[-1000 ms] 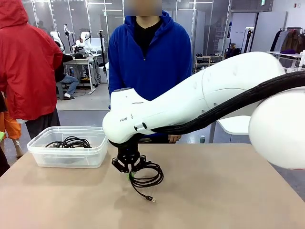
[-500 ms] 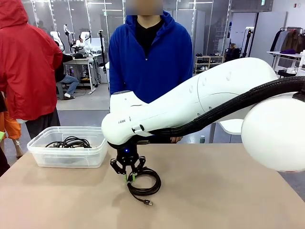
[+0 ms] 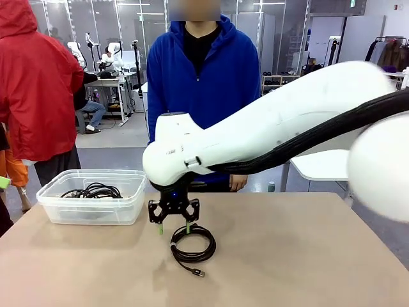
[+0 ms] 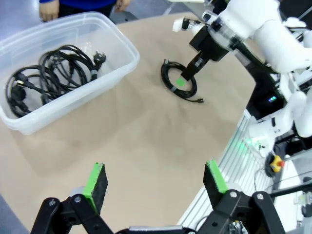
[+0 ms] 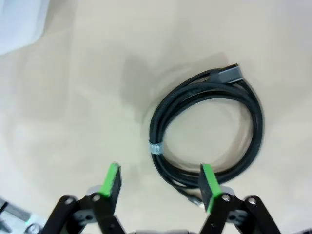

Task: Organize and store the cables.
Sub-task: Place the USB Extension Cable into the Organizing box.

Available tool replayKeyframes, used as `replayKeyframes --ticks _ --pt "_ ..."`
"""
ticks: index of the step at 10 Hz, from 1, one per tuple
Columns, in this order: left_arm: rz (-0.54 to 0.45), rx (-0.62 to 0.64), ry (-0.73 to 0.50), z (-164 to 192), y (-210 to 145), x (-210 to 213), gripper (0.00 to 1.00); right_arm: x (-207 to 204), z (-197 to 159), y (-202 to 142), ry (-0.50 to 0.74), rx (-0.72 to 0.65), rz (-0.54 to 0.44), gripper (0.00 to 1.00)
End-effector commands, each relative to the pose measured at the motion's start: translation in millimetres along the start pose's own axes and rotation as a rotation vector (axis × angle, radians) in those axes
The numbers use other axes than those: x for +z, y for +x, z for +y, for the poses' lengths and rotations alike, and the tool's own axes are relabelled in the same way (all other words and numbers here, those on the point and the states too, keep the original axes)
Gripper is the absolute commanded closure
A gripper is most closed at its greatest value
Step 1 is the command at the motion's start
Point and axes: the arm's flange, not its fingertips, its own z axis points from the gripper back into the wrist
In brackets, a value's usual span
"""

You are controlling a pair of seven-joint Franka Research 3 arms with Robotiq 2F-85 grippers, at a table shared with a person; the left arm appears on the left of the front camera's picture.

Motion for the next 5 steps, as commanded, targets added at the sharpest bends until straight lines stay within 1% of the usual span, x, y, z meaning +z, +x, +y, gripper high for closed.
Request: replayKeyframes --ticks 1,2,3,4,5 --pt "0.065 0.057 0.053 -23 8 -22 0.0 27 -56 -40 0.046 0.08 -0.1 0.02" --pt "0.061 0.076 0.068 -36 14 -36 0.0 40 -88 -53 0.048 0.081 -0.144 0.0" --pt "0.071 0.085 0.085 -49 22 -56 0.0 50 -125 -64 0.067 0.126 -0.19 0.0" --pt "0.107 0.088 0.121 -68 32 -80 0.0 59 -166 -77 0.118 0.183 -0.222 0.0" --pt "0.115 0.095 0.137 -85 43 -103 0.0 66 -204 -86 0.162 0.223 -0.272 0.0"
